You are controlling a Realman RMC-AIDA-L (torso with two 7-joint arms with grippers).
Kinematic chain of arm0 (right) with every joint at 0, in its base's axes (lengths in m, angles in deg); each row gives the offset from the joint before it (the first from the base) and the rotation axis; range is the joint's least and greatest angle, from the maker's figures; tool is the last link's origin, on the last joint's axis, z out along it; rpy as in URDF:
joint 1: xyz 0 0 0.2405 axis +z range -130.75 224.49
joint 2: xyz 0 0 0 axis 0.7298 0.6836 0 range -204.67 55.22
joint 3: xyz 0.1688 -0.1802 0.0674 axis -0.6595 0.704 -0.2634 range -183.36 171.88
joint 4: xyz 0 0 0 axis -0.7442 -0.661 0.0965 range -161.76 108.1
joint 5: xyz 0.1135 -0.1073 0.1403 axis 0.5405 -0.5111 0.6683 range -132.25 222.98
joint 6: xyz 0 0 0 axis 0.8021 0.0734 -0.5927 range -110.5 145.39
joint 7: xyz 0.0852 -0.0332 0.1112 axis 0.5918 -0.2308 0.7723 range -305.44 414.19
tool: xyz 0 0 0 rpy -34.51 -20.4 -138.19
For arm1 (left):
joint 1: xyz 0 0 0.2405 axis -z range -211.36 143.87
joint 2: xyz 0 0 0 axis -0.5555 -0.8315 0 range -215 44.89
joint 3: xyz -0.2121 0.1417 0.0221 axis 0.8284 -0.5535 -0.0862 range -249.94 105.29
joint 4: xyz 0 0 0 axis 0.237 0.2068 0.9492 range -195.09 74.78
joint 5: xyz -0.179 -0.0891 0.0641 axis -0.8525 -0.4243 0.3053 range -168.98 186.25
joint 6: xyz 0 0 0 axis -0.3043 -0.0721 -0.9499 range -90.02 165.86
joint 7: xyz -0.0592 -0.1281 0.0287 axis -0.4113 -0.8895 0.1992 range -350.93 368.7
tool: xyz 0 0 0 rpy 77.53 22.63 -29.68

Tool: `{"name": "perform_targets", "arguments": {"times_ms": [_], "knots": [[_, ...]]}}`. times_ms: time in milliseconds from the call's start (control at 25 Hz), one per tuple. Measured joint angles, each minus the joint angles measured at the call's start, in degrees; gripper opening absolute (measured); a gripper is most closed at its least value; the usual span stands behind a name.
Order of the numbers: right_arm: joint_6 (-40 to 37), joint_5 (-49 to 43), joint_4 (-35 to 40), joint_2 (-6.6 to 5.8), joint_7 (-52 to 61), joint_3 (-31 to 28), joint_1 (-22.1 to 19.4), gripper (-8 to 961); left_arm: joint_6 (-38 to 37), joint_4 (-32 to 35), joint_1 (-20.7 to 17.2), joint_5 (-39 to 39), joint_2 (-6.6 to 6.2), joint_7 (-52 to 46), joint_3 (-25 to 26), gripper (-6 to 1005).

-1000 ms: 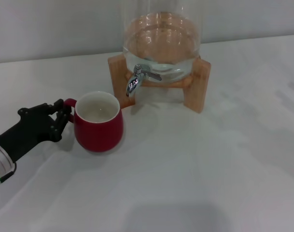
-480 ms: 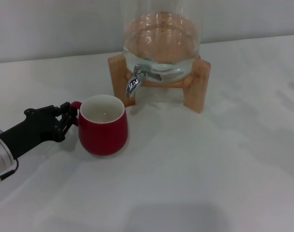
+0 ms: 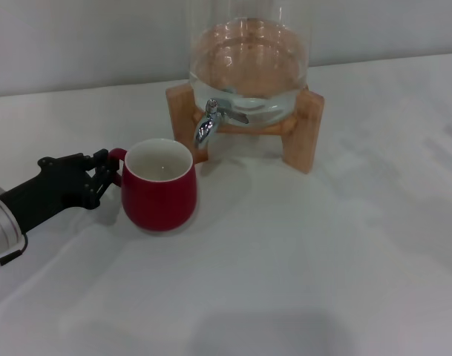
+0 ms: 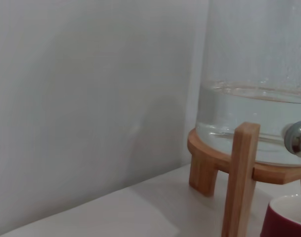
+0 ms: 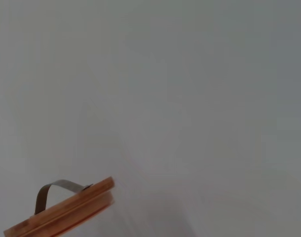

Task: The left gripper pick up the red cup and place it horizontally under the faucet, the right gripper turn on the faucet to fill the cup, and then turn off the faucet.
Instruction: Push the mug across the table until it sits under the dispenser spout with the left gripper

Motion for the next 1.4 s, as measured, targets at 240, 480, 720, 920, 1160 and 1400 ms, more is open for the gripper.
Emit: {"name": "perform_targets", "arguments": {"times_ms": [240, 480, 720, 920, 1160, 1400], "knots": [[0.0, 0.2, -0.1, 0.00, 0.0, -0.5, 0.1, 658, -1.4, 0.0, 0.9, 0.5, 0.09, -1.4, -2.1, 155], [0.0, 0.4, -0.1, -0.01, 0.0, -0.5, 0.1, 659, -2.6, 0.0, 2.0, 0.4, 0.13, -1.9, -3.0, 155], [0.0, 0.4, -0.1, 0.00, -0.1, -0.5, 0.1, 658, -3.3, 0.0, 3.0, 0.5, 0.01, -2.2, -3.7, 154], [0.1, 0.5, -0.1, 0.00, -0.1, -0.5, 0.1, 658, -4.5, 0.1, 4.0, 0.5, -0.06, -3.0, -6.2, 154], [0.1, 0.5, -0.1, 0.00, -0.1, -0.5, 0.0, 659, -6.4, 0.7, 4.5, 0.5, 0.06, -2.8, -8.8, 154], [0.1, 0.5, -0.1, 0.00, -0.1, -0.5, 0.0, 659, -7.8, 2.9, 4.1, 0.3, 0.32, -1.9, -11.5, 149]]}}
